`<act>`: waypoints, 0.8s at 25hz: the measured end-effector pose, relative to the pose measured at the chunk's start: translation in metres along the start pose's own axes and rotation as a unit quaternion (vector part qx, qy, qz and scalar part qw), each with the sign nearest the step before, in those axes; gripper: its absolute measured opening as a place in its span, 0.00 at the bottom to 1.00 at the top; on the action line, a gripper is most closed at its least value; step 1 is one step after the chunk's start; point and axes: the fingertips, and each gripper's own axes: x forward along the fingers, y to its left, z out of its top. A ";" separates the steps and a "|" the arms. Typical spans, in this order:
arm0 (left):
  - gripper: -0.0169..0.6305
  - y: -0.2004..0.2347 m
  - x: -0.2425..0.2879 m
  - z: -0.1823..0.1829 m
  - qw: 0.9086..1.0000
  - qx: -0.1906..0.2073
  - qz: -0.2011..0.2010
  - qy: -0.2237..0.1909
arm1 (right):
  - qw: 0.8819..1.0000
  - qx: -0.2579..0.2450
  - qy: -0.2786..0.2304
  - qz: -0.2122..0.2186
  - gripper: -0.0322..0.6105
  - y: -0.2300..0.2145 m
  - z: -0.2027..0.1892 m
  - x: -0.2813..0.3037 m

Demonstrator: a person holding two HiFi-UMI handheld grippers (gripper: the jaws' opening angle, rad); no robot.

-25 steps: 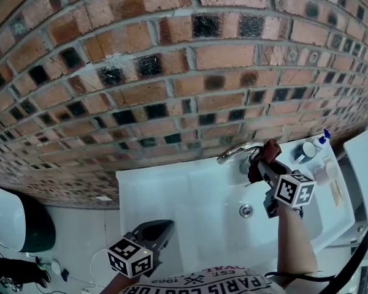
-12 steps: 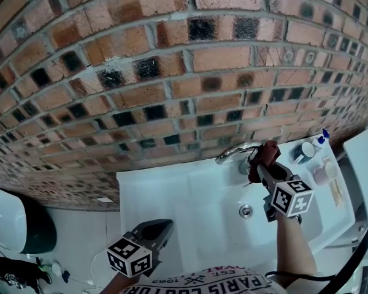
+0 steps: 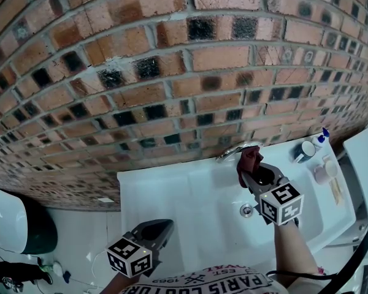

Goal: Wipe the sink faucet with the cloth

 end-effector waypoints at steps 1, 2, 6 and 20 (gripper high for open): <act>0.04 0.001 0.000 0.001 1.000 0.000 0.001 0.000 | 1.000 -0.009 0.015 0.000 0.20 -0.001 -0.004 0.007; 0.03 0.002 -0.001 0.001 1.000 0.000 0.002 -0.001 | 0.999 -0.018 0.033 -0.002 0.20 -0.004 -0.010 0.013; 0.03 0.006 -0.001 0.001 1.000 -0.002 0.004 -0.002 | 0.994 -0.015 0.103 -0.025 0.20 -0.021 -0.034 0.030; 0.04 0.010 0.002 0.000 1.000 -0.007 0.002 0.001 | 0.986 0.122 0.114 -0.023 0.20 -0.046 -0.053 0.034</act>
